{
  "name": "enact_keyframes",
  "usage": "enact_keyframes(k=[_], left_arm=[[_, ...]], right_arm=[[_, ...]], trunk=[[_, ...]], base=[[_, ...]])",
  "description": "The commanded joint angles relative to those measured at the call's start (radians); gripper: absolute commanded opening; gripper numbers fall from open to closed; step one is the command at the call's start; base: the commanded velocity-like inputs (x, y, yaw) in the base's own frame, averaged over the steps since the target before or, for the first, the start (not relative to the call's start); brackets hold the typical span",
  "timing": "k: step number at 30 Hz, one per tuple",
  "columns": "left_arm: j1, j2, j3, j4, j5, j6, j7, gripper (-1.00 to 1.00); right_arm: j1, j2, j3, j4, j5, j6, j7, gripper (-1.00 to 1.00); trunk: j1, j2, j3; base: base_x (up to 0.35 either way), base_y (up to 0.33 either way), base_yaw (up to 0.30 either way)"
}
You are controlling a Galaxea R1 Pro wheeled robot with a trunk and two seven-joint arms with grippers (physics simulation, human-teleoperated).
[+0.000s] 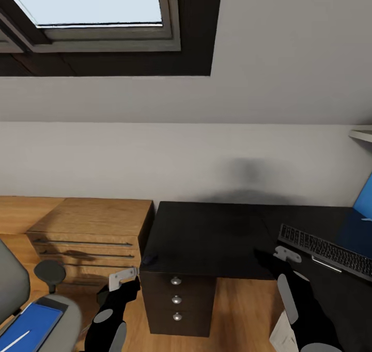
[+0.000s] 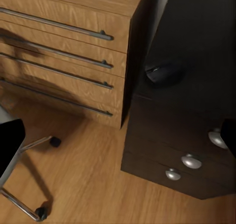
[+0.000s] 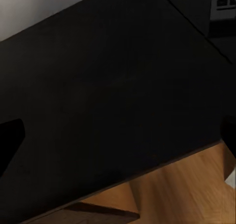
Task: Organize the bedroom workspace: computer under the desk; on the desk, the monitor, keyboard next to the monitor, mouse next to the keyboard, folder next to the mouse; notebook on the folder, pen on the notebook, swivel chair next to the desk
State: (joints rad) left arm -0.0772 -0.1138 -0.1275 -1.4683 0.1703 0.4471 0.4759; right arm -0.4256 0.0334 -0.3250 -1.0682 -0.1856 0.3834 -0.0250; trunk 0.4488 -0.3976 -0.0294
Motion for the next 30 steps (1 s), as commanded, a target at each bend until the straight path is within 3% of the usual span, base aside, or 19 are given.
enact_keyframes(k=[1, 30], left_arm=[[-0.001, 0.000, -0.002, -0.001, 0.010, 0.003, 0.009, 1.00], [-0.001, 0.000, -0.002, 0.000, 0.010, 0.003, 0.009, 1.00]], right_arm=[[-0.001, 0.001, -0.002, -0.001, -0.010, 0.005, -0.003, 1.00], [-0.001, -0.009, 0.003, -0.001, 0.007, -0.002, -0.001, 1.00]], trunk=[[0.001, -0.002, -0.002], [0.001, -0.002, -0.002]], base=[[0.274, -0.178, 0.000], [0.266, -0.154, 0.000]])
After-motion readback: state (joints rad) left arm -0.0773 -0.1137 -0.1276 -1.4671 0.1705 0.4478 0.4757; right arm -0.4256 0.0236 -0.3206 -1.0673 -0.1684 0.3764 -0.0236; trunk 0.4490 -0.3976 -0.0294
